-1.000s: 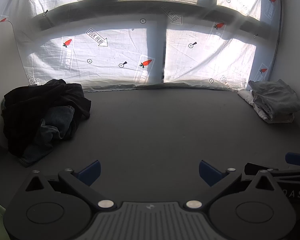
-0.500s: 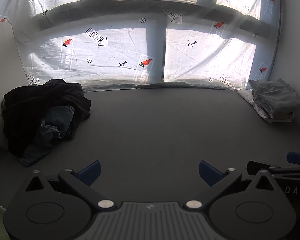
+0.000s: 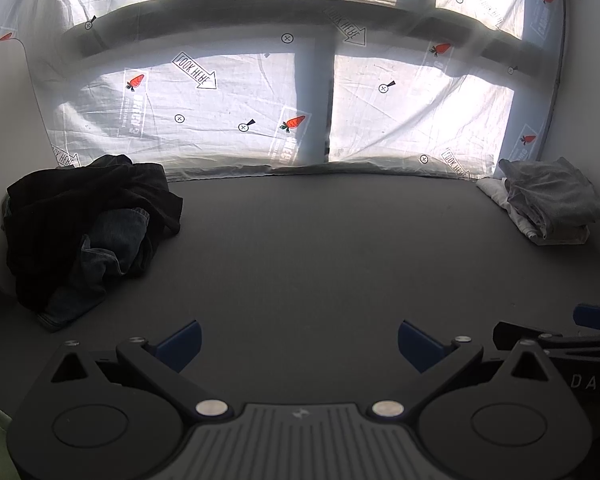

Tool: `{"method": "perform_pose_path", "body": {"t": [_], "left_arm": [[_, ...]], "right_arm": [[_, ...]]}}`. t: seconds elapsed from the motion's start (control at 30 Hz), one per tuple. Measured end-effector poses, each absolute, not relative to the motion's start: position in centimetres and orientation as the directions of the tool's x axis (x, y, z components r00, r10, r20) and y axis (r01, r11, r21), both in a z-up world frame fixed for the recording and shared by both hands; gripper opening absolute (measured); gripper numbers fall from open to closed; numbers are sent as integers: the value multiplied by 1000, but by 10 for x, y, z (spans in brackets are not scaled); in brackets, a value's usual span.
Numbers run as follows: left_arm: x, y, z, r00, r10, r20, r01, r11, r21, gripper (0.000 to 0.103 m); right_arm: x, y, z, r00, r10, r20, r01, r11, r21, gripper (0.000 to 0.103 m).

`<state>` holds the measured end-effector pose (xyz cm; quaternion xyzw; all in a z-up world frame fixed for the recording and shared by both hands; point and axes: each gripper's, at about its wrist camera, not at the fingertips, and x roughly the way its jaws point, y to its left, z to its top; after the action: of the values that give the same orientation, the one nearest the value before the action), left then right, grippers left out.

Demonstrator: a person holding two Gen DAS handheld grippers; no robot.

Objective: Fold clothes

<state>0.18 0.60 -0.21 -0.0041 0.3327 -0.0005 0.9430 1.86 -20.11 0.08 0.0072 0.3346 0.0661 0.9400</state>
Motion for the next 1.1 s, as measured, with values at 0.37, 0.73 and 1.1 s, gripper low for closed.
{"method": "perform_pose_path", "body": {"t": [0.37, 0.73, 1.1], "left_arm": [[3, 7, -2, 778, 0, -628, -6, 1000, -8, 103], [4, 8, -2, 778, -2, -628, -2, 1000, -5, 103], [30, -4, -16, 741, -21, -671, 2, 1000, -29, 103]], "right_arm": [[19, -201, 1, 767, 132, -627, -125, 991, 56, 103], [19, -201, 0, 766, 128, -630, -120, 991, 55, 103], [28, -234, -3, 811, 34, -584, -6, 999, 50, 103]]}}
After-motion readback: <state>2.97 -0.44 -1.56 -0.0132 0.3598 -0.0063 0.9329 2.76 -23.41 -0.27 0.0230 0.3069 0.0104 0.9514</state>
